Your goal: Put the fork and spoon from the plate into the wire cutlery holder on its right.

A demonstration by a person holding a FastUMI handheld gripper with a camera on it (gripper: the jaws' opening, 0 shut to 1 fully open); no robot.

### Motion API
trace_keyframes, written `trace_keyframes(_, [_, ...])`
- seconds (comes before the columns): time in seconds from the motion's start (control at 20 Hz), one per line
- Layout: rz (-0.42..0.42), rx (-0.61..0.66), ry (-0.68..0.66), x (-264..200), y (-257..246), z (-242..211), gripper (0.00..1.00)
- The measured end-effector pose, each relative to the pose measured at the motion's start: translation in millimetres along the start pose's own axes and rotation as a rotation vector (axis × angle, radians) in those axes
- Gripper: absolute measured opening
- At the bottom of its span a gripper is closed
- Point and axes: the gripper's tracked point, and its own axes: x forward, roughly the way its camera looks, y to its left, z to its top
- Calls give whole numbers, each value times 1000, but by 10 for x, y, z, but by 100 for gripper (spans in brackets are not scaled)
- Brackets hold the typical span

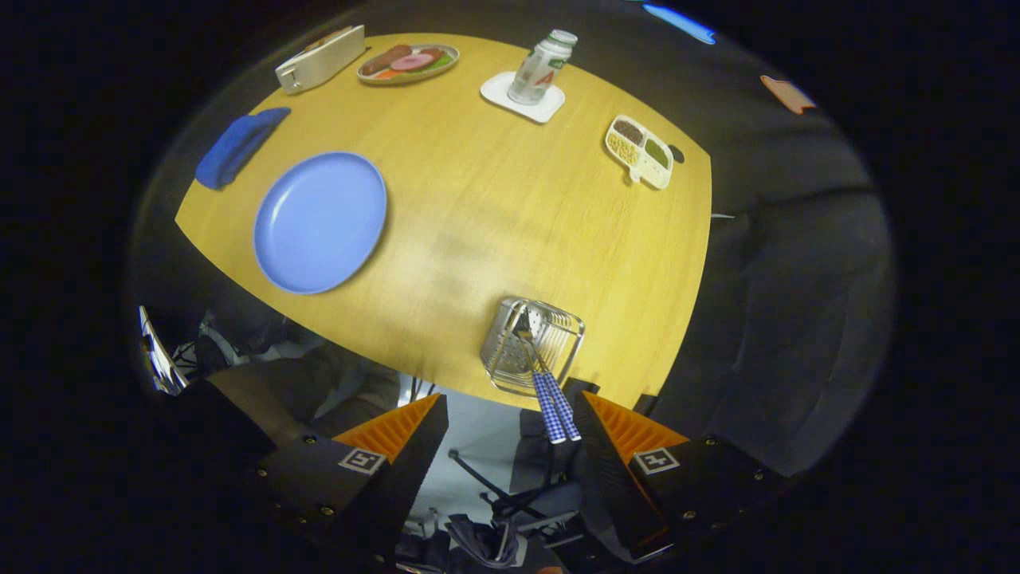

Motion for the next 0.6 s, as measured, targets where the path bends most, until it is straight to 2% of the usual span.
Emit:
trace_keyframes(0.2, [75,136,-240,-52,515,181,97])
trace_keyframes(0.35, [129,204,-457,-242,662,504,97])
trace_keyframes(0.45, [135,240,-598,-410,690,685,97])
trace_keyframes(0.6, [71,295,-831,-808,620,898,97])
